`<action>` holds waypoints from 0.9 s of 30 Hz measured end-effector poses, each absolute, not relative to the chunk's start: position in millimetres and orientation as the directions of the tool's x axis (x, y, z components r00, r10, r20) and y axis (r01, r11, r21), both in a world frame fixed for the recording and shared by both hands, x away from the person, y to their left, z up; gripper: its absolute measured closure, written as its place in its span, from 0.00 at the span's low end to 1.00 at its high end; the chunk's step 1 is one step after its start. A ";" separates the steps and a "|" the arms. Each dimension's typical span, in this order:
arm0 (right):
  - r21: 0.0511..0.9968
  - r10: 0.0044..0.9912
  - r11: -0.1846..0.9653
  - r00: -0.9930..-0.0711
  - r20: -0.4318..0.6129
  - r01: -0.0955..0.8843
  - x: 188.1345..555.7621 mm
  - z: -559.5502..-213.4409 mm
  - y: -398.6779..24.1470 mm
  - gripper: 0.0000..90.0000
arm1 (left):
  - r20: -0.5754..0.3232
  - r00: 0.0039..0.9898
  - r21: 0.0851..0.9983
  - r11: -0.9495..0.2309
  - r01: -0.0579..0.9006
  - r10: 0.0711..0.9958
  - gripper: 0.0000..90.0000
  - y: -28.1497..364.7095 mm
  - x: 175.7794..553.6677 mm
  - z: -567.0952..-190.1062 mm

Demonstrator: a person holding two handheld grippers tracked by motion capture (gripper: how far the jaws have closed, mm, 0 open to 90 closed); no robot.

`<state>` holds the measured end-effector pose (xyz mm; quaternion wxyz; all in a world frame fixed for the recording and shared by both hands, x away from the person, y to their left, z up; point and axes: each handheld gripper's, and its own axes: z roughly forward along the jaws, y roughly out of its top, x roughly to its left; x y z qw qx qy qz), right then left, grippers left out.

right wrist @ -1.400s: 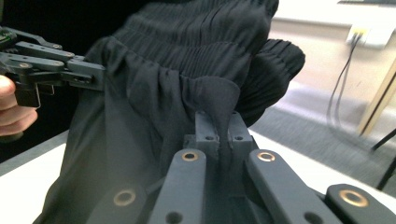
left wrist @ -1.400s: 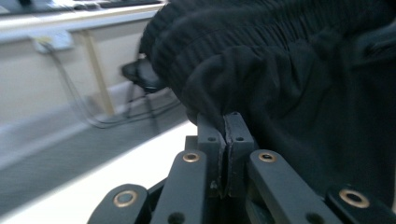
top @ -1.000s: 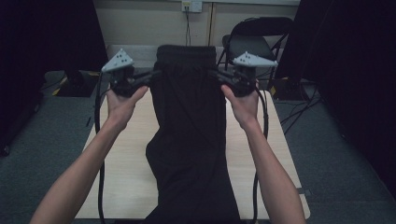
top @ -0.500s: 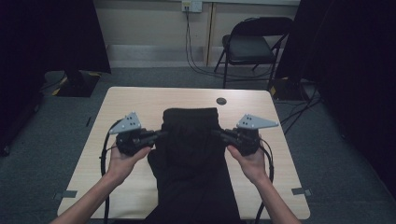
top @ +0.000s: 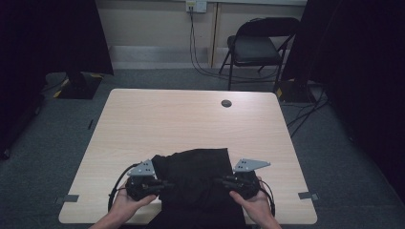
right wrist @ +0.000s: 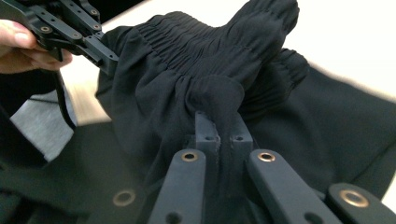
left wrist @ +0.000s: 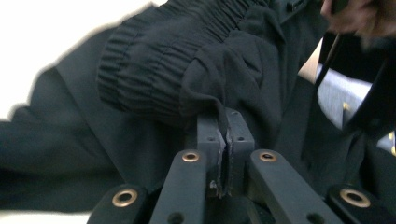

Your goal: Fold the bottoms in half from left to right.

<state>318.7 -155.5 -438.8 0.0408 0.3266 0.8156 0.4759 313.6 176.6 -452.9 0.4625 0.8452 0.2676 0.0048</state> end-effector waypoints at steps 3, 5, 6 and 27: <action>0.749 0.585 0.383 -0.769 0.257 0.541 317.7 -459.2 -154.4 0.96 | -0.259 0.859 0.752 -0.465 0.467 0.442 0.97 169.4 314.9 -463.2; 0.712 0.590 0.409 -0.761 0.271 0.570 320.0 -467.3 -152.8 0.96 | -0.280 0.857 0.735 -0.478 0.481 0.433 0.97 165.6 317.0 -471.6; 0.704 0.594 0.417 -0.759 0.267 0.575 321.8 -470.0 -151.6 0.96 | -0.279 0.855 0.720 -0.494 0.487 0.437 0.97 163.5 317.2 -474.9; 0.688 0.652 0.441 -0.732 0.196 0.577 368.8 -492.2 -137.0 0.97 | -0.146 0.822 0.706 -0.524 0.476 0.550 0.98 159.9 363.6 -489.1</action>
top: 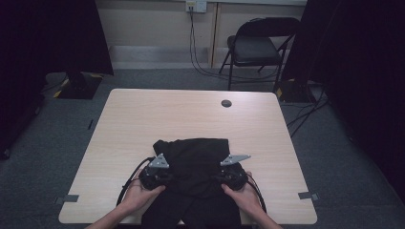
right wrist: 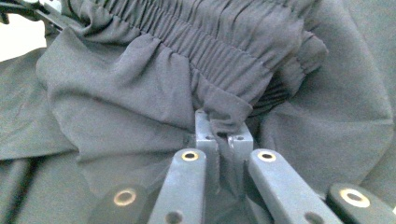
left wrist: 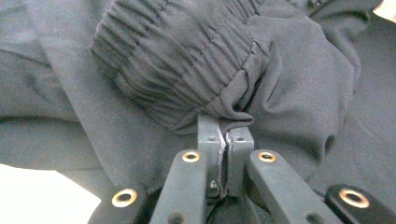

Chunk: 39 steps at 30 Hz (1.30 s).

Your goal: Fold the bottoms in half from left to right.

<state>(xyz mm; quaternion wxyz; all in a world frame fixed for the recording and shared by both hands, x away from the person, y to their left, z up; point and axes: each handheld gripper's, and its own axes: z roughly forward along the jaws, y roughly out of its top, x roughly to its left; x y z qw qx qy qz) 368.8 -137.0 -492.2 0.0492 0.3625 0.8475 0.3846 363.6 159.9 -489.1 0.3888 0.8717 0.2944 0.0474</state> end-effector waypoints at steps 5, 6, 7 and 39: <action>0.702 0.668 0.411 -0.716 0.202 0.581 391.4 -494.5 -132.8 0.97 | -0.120 0.784 0.714 -0.496 0.494 0.609 0.98 162.9 388.8 -489.9; 0.707 0.676 0.406 -0.711 0.194 0.579 401.9 -495.0 -130.4 0.97 | -0.114 0.781 0.716 -0.494 0.493 0.614 0.98 163.5 394.4 -490.0; 0.707 0.676 0.406 -0.711 0.194 0.579 401.9 -495.0 -130.4 0.97 | -0.110 0.775 0.712 -0.494 0.498 0.623 0.98 163.5 399.9 -489.5; 0.757 0.802 0.369 -0.596 0.033 0.539 533.4 -481.2 -85.1 0.50 | -0.045 0.594 0.805 -0.323 0.498 0.803 0.59 183.8 519.8 -466.8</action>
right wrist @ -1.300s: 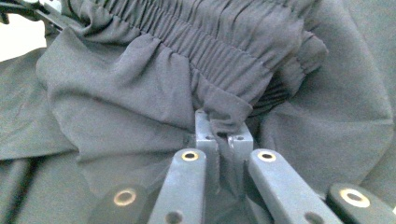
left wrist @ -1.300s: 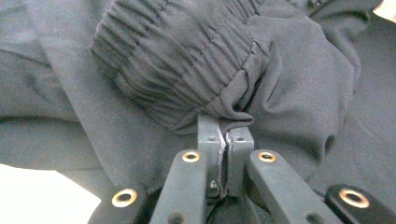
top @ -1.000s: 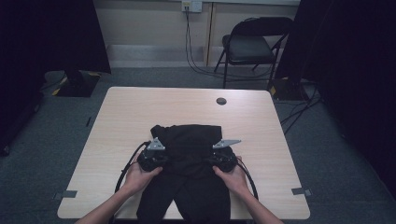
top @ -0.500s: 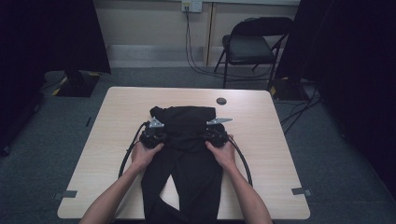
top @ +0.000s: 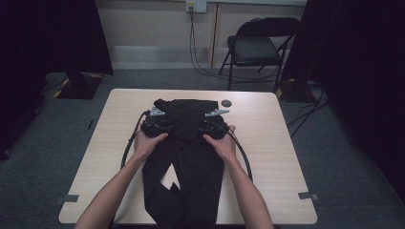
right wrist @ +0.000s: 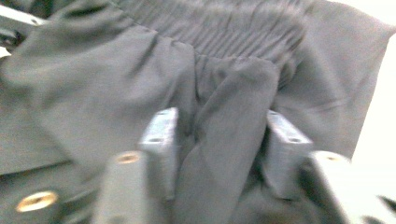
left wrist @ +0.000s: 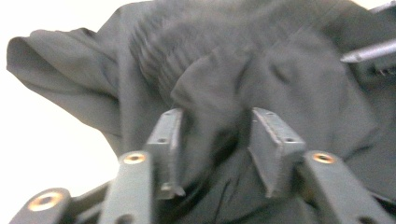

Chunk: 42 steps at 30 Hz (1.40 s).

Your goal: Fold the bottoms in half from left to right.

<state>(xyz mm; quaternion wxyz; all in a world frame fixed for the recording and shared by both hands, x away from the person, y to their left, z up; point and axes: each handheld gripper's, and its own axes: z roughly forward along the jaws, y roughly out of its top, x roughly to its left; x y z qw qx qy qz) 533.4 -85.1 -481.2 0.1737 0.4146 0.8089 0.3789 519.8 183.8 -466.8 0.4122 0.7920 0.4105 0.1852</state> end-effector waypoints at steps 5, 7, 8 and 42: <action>0.808 0.780 0.348 -0.626 0.031 0.474 480.2 -446.6 -111.7 0.44 | -0.032 0.676 0.853 -0.332 0.402 0.736 0.62 188.7 467.6 -443.4; 0.803 0.779 0.353 -0.626 0.032 0.480 472.0 -444.8 -115.3 0.44 | -0.039 0.709 0.848 -0.352 0.396 0.704 0.63 187.4 454.9 -444.0; 0.801 0.774 0.355 -0.632 0.038 0.482 457.5 -443.8 -121.5 0.45 | -0.023 0.729 0.842 -0.380 0.382 0.684 0.67 185.1 445.0 -446.1; 0.688 0.747 0.527 -0.658 -0.096 0.499 365.2 -492.5 -180.9 0.39 | 0.101 0.795 0.717 -0.598 0.358 0.598 0.54 148.0 385.0 -493.9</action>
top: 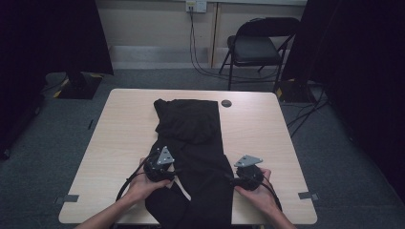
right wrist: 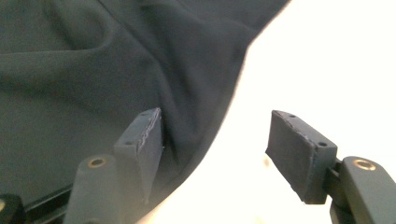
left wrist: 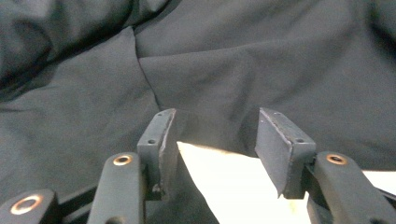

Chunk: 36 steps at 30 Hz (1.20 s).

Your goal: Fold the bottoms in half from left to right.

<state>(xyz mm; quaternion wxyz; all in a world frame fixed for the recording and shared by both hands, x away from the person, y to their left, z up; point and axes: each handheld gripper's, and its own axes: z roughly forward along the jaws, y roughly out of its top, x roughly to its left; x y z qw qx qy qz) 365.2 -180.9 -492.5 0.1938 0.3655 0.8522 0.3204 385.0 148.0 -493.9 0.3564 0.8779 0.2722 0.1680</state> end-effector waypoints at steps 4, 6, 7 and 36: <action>0.686 0.774 0.494 -0.630 -0.066 0.534 369.6 -492.7 -189.4 0.39 | 0.113 0.791 0.709 -0.606 0.360 0.602 0.56 152.0 382.4 -493.0; 0.683 0.770 0.507 -0.632 -0.085 0.526 367.0 -492.0 -186.5 0.39 | 0.098 0.787 0.714 -0.594 0.371 0.609 0.56 157.0 381.6 -493.5; 0.681 0.763 0.515 -0.640 -0.088 0.520 364.9 -491.5 -182.9 0.39 | 0.087 0.792 0.706 -0.598 0.379 0.604 0.56 161.9 381.1 -492.5; 0.668 0.632 0.602 -0.772 -0.064 0.437 337.1 -491.1 -145.8 0.37 | 0.098 0.869 0.684 -0.667 0.295 0.485 0.45 161.1 352.9 -490.5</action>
